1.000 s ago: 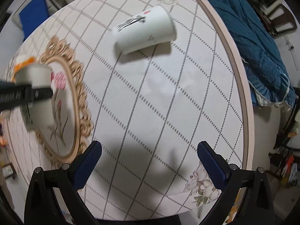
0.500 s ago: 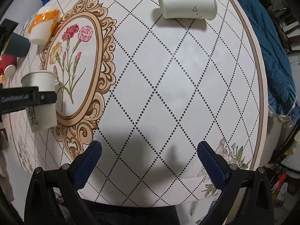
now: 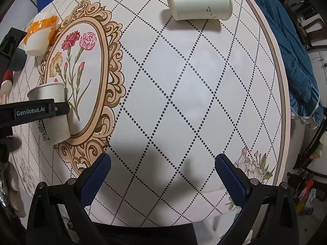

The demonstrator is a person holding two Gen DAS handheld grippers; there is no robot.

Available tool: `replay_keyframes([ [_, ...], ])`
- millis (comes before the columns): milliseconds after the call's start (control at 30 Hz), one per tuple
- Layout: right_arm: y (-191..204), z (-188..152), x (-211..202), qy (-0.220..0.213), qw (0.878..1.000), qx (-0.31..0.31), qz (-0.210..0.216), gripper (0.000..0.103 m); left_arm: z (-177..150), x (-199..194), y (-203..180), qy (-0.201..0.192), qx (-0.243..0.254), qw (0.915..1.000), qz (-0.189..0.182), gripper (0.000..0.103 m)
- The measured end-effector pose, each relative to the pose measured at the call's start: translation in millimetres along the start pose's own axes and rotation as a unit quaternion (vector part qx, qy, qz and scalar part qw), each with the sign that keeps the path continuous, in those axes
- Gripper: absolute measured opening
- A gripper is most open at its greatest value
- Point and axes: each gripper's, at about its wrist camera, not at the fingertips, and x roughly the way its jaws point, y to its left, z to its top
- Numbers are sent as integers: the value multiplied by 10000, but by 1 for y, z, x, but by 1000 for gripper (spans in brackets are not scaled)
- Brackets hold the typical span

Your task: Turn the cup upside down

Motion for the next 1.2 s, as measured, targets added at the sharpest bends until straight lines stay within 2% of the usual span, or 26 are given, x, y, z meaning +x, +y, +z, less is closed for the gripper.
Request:
replay_keyframes([
  [67,2,-2,-1,-5,10000,12,-2,103,-7,4,-2,29,-11,10000,37,64],
  [100,2,-4,-2,-6,10000,14,-4,103,-11,5,0,25,-19,10000,30,69],
  [133,9,9,2,-4,10000,13,-30,103,-16,5,2,7,-29,10000,36,75],
  [233,11,7,1,-16,10000,33,-26,103,-32,2,13,-76,-32,10000,29,85],
  [600,9,2,-2,-79,9999,52,-45,103,-37,-23,20,-258,-132,9996,-60,85],
  [767,13,-4,-16,-163,9998,47,96,103,-62,-80,37,-814,-265,9963,29,85],
  [867,24,-9,-29,-252,9994,-44,237,103,-87,-112,56,-1137,-332,9928,171,85],
  [933,34,-14,-39,-317,9989,-123,329,103,-100,-120,68,-1258,-383,9910,248,85],
  [1033,54,-20,-54,-444,9978,-266,415,103,-120,-128,86,-1372,-479,9888,328,85],
  [1200,92,-28,-70,-608,9957,-514,481,103,-134,-106,112,-1490,-613,9860,439,85],
])
